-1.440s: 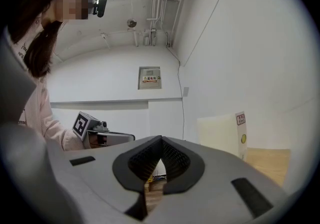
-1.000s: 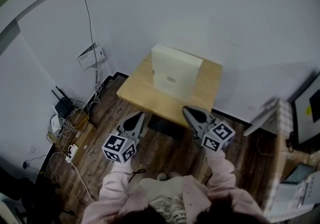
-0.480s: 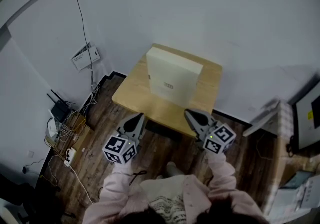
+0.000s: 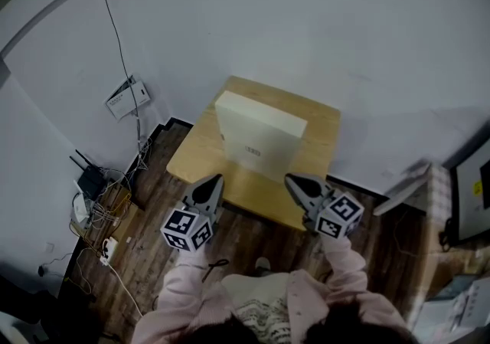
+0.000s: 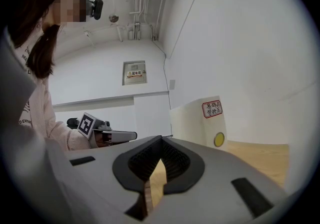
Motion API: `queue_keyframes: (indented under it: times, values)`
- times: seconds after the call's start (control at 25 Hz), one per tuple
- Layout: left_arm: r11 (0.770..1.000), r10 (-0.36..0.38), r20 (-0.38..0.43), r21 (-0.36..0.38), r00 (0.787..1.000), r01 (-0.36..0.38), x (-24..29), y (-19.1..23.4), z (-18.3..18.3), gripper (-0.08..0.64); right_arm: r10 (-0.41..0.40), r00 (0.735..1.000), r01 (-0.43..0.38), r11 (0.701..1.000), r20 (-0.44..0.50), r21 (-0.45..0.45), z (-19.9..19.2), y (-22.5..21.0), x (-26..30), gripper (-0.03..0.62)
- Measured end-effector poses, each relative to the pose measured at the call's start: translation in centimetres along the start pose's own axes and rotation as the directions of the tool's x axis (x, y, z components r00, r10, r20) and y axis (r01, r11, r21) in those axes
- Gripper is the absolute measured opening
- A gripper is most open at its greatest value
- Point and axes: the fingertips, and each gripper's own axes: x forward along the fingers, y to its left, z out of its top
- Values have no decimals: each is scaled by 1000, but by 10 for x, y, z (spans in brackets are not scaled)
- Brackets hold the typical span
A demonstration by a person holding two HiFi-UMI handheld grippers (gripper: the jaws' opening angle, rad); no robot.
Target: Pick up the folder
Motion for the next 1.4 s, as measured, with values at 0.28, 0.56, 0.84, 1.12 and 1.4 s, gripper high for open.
queue_keyframes:
  times: [0.28, 0.56, 0.84, 1.12, 1.4]
  values:
    - [1000, 0, -14, -2, 1000, 0, 15, 5, -1, -6, 3, 1000, -3, 1000, -12, -5, -1, -13, 6, -14]
    - [1000, -30, -42, 5, 999, 30, 33, 26, -4, -6, -49, 998, 48, 999, -48, -15, -11, -26, 9, -14]
    - [994, -113, -89, -6, 990, 113, 62, 53, -15, -6, -170, 981, 167, 985, -92, -35, -25, -48, 12, -14]
    - [983, -185, -121, -7, 975, 185, 83, 83, -21, -5, -281, 954, 280, 960, -101, -19, -33, -61, 10, -14]
    - [968, -249, -143, 1, 958, 251, 100, 101, -23, -5, -381, 921, 380, 924, -82, -29, -24, -76, 6, -14]
